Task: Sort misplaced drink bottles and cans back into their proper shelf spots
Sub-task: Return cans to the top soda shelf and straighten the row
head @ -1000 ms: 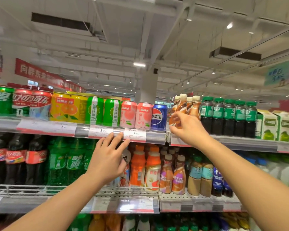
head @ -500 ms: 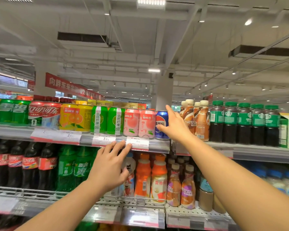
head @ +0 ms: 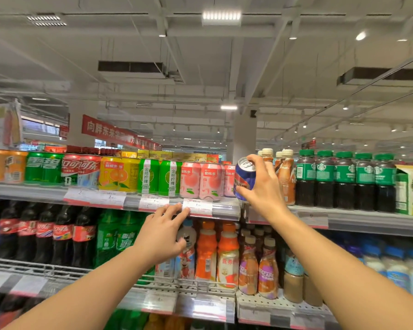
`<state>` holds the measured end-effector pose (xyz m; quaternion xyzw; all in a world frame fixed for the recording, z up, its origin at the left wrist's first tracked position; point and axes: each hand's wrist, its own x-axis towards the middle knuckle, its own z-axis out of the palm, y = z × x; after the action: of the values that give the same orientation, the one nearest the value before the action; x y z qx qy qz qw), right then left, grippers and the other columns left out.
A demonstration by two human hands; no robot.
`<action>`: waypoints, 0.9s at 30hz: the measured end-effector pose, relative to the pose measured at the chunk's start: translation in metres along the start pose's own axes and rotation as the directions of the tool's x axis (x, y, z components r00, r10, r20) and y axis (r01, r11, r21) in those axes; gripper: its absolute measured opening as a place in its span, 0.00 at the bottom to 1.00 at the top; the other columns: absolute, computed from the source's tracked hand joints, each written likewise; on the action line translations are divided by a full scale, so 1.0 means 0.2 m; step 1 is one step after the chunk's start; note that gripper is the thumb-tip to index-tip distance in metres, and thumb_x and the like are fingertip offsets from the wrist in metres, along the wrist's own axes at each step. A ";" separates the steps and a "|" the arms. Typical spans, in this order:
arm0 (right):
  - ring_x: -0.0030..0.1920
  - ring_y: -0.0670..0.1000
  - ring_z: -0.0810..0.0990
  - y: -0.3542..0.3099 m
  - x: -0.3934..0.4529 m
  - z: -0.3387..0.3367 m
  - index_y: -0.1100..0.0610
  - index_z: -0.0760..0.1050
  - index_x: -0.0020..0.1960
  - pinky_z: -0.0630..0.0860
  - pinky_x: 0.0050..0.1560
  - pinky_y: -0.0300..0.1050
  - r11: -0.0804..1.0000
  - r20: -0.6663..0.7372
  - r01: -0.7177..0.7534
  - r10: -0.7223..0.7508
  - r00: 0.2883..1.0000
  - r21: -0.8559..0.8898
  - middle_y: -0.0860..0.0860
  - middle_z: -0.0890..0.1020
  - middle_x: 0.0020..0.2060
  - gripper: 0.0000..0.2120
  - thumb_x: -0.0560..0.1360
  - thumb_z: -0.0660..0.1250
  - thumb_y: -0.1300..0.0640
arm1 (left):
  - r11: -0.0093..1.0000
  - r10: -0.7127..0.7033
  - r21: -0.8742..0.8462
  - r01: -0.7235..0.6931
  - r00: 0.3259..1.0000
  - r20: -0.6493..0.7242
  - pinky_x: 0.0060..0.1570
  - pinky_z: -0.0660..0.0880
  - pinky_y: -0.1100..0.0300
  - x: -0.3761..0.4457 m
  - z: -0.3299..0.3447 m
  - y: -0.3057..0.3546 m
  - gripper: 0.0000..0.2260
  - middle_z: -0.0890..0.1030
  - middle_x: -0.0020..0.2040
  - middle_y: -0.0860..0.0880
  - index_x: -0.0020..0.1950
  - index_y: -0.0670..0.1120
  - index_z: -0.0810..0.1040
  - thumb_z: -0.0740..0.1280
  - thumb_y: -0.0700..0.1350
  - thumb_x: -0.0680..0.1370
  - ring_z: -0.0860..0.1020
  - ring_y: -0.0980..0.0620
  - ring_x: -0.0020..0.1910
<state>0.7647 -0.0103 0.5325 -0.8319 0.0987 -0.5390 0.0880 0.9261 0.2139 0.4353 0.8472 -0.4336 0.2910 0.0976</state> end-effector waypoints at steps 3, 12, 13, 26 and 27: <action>0.58 0.56 0.79 -0.04 -0.06 -0.09 0.45 0.64 0.73 0.75 0.53 0.49 0.997 0.030 0.072 -0.073 0.997 0.011 0.52 0.74 0.63 0.39 0.69 0.81 0.54 | 1.000 -0.007 -0.005 0.008 0.993 0.121 0.68 0.71 0.48 -0.01 -0.09 0.03 0.32 0.54 0.82 0.51 0.80 0.55 0.59 0.60 0.60 0.77 0.59 0.45 0.78; 0.58 0.54 0.80 -0.35 -0.31 0.02 0.43 0.65 0.75 0.79 0.57 0.52 0.967 0.105 0.139 -0.164 0.981 0.212 0.48 0.74 0.60 0.44 0.63 0.82 0.52 | 0.998 -0.011 -0.055 0.031 0.944 0.329 0.59 0.77 0.49 -0.37 -0.30 -0.19 0.19 0.77 0.64 0.53 0.65 0.56 0.78 0.61 0.59 0.77 0.77 0.49 0.62; 0.58 0.54 0.79 -0.39 -0.32 0.06 0.44 0.66 0.74 0.79 0.57 0.51 0.962 0.112 0.140 -0.170 0.979 0.235 0.48 0.74 0.59 0.44 0.63 0.82 0.52 | 0.998 -0.027 -0.037 0.042 0.940 0.340 0.59 0.76 0.50 -0.43 -0.33 -0.24 0.19 0.78 0.65 0.53 0.65 0.56 0.78 0.61 0.60 0.77 0.77 0.49 0.62; 0.54 0.52 0.79 -1.19 -0.45 0.47 0.46 0.70 0.69 0.72 0.54 0.44 0.897 0.153 0.101 -0.182 0.971 0.430 0.48 0.79 0.60 0.39 0.63 0.83 0.48 | 0.960 -0.277 0.075 0.271 0.864 0.421 0.60 0.74 0.55 -1.15 -0.68 -1.09 0.17 0.79 0.65 0.53 0.65 0.55 0.80 0.63 0.57 0.79 0.77 0.51 0.64; 0.53 0.52 0.79 -1.28 -0.47 0.51 0.46 0.70 0.68 0.71 0.53 0.44 0.897 0.166 0.089 -0.177 0.970 0.434 0.48 0.79 0.60 0.38 0.63 0.83 0.48 | 0.959 -0.275 0.058 0.278 0.856 0.438 0.60 0.74 0.55 -1.21 -0.71 -1.17 0.17 0.79 0.65 0.54 0.65 0.54 0.79 0.62 0.57 0.80 0.77 0.51 0.64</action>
<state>0.8392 0.2650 0.4738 -0.8479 -0.0873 -0.4653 0.2385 0.9435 0.5794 0.4320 0.9440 -0.3193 0.0728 0.0404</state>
